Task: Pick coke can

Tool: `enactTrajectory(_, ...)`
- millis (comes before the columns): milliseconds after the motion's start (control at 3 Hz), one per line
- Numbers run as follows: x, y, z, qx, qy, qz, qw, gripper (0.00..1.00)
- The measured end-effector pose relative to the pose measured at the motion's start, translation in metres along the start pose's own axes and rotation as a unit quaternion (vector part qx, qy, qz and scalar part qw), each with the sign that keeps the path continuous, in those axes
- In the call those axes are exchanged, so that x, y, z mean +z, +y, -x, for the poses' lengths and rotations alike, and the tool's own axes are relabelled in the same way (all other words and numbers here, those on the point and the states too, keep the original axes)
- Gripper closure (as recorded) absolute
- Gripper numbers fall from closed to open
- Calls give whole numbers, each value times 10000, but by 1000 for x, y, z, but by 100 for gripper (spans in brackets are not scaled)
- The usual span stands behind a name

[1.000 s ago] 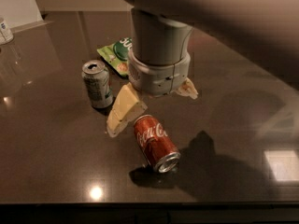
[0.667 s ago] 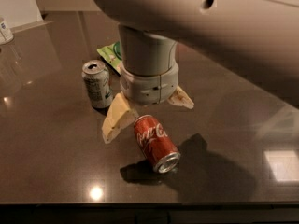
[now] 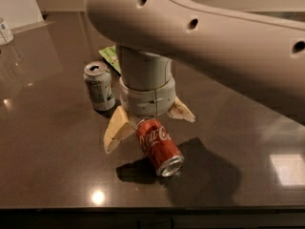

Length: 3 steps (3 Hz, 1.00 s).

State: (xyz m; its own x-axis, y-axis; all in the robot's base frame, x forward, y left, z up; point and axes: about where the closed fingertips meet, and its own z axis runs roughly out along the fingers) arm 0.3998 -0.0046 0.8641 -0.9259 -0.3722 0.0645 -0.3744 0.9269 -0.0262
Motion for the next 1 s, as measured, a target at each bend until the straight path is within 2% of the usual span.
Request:
enactTrajectory(667,10,-9,-3,122,85,-43,9999,0)
enactTrajectory(1000,13,-11,-4,143,98,-82,9998,18)
